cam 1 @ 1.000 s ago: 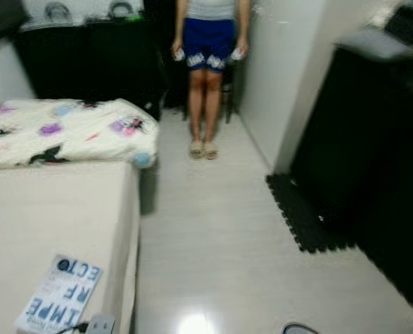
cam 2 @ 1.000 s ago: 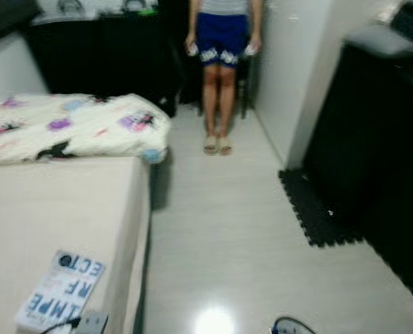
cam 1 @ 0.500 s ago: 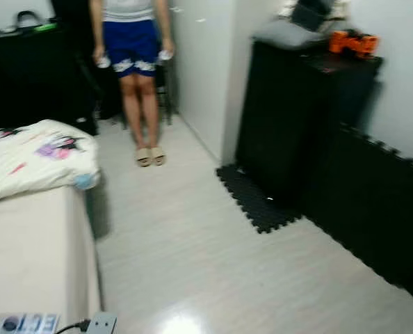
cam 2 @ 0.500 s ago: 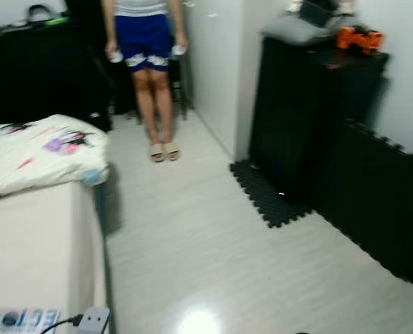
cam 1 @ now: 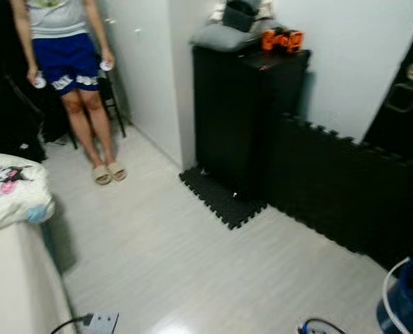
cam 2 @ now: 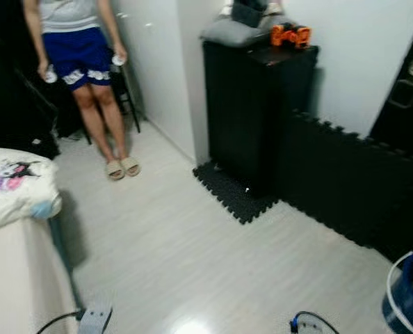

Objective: Clean up the room

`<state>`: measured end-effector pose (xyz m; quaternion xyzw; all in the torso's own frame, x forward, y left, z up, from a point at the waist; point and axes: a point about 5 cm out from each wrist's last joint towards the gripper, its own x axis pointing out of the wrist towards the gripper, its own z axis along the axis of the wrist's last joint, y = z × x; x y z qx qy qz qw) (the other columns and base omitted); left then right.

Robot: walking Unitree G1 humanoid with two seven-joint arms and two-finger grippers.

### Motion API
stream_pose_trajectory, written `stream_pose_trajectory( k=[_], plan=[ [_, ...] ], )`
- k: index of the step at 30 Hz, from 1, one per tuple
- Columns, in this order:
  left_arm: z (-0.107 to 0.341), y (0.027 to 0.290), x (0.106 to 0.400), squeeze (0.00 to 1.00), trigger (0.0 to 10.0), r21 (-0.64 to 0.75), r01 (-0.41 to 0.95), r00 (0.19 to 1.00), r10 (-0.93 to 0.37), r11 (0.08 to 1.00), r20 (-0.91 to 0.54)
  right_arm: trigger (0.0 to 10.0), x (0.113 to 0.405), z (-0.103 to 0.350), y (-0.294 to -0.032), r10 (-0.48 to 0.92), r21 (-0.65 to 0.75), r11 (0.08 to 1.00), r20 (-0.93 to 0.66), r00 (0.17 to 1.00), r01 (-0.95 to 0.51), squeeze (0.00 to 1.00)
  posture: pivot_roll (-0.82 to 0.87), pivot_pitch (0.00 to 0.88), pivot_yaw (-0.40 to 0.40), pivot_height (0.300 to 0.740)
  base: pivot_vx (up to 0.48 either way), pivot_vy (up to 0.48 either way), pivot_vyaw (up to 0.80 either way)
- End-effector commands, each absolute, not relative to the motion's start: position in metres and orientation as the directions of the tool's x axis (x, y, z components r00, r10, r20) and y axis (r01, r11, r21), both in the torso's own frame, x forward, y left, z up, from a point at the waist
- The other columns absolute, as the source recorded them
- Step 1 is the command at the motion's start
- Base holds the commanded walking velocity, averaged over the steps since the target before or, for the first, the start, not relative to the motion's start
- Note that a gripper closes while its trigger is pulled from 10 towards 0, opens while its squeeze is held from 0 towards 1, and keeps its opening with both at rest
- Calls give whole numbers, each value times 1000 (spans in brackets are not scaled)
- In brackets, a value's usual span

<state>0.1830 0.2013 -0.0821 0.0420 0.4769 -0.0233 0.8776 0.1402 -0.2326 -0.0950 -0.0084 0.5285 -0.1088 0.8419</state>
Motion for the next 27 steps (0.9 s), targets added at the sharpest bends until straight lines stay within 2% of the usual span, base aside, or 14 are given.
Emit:
stream_pose_trajectory(
  k=[1, 10, 17, 20, 21, 22, 24, 25, 27],
  plan=[
    [-88, 207, 169, 0, 10000, 57, 81, 502, 9, 995, -865, 10000, 137, -98, -223, -177, -101, 975, -893, 414, 199, 0, 7, 23, 83, 740, 0, 0, -769],
    [-81, 202, 184, 0, 10000, 60, 133, 533, -20, 989, -846, 10000, 140, -100, -209, -162, -76, 974, -892, 422, 213, 0, 43, 0, 94, 740, 0, 0, -769],
    [-79, 207, 188, 0, 10000, 59, 95, 548, -3, 994, -836, 10000, 134, -102, -210, -162, -92, 978, -898, 408, 187, 0, 53, 0, 61, 740, 0, 0, -771],
    [-81, 207, 184, 0, 10000, 44, 25, 550, 23, 999, -835, 10000, 130, -102, -215, -158, -122, 986, -908, 388, 115, 0, 59, 0, -17, 740, 0, 0, -773],
    [-82, 206, 183, 0, 10000, 38, 9, 550, 27, 999, -835, 10000, 130, -102, -216, -155, -127, 987, -909, 386, 99, 0, 59, 0, -17, 740, 0, 0, -775],
    [-83, 205, 181, 0, 10000, 30, -13, 549, 32, 999, -835, 10000, 131, -102, -218, -149, -134, 989, -911, 385, 66, 0, 72, 0, -74, 740, 0, 0, -769],
    [-83, 203, 180, 0, 10000, 25, -27, 549, 36, 999, -835, 10000, 131, -101, -219, -145, -139, 989, -912, 384, 44, 0, 72, 0, -74, 740, 0, 0, -769],
    [-85, 201, 178, 0, 10000, 14, -56, 550, 43, 998, -834, 10000, 134, -99, -223, -138, -153, 988, -912, 386, -7, 0, 80, 5, -114, 740, 0, 0, -775],
    [-85, 200, 177, 0, 10000, 5, -77, 552, 47, 997, -833, 10000, 136, -98, -226, -138, -163, 986, -911, 389, -31, 0, 83, 8, -128, 740, 0, 0, -772]
  ],
)
